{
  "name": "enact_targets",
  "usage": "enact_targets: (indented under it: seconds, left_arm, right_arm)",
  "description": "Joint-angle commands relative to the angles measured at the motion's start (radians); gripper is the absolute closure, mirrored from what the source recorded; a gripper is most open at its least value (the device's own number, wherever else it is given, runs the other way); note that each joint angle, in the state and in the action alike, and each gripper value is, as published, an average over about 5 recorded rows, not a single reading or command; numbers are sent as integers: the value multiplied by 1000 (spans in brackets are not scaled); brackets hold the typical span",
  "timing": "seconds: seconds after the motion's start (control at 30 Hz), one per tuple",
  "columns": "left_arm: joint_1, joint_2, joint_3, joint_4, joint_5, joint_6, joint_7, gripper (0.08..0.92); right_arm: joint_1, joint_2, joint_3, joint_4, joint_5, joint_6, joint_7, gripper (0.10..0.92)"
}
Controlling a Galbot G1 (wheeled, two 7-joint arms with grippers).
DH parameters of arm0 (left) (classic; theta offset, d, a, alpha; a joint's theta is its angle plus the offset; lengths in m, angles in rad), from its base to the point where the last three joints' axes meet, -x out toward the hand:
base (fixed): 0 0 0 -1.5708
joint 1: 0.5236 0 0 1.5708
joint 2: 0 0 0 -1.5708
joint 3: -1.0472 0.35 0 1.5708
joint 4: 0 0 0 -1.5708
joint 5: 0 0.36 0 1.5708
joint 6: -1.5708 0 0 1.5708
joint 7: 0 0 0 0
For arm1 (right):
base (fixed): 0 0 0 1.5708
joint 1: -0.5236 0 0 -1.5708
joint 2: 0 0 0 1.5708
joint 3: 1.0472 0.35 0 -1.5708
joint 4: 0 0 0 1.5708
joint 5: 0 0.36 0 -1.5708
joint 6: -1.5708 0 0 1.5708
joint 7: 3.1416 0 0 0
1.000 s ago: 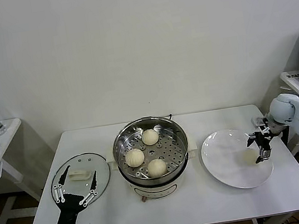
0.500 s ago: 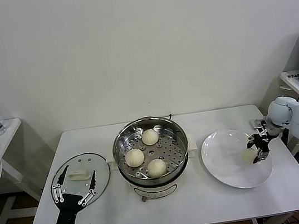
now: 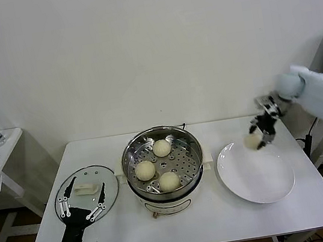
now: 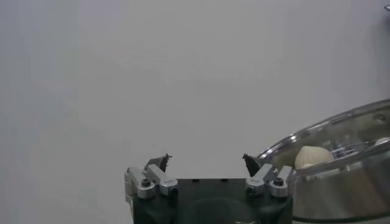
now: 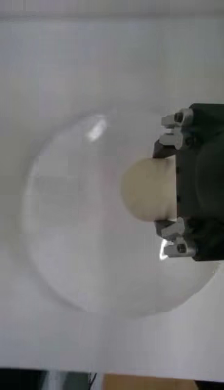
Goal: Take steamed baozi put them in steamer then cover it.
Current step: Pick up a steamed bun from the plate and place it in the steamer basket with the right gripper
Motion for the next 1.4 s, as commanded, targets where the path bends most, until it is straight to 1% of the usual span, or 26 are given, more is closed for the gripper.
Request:
enact_targets:
  seconds: [0.03, 0.13, 0.27, 0.57, 1.03, 1.4]
  left_arm:
    - [0, 1, 5, -1, 1, 1, 1, 177]
    - [-2, 0, 9, 2, 3, -1, 1, 177]
    - [-6, -1, 14, 0, 4, 1, 0, 177]
    - [-14, 7, 11, -2, 4, 7, -5, 177]
    - [-14, 8, 9, -3, 4, 9, -12, 177]
    - [-13, 9, 5, 2, 4, 2, -13, 177]
  right_arm:
    - [372, 209, -254, 201, 311, -78, -31, 337]
    - [372, 267, -275, 241, 340, -100, -1, 333]
    - [343, 338, -291, 254, 351, -128, 37, 330]
    - [248, 442, -310, 191, 304, -155, 77, 336]
    - [165, 490, -334, 88, 222, -143, 82, 338]
    - [143, 511, -347, 55, 193, -131, 85, 312]
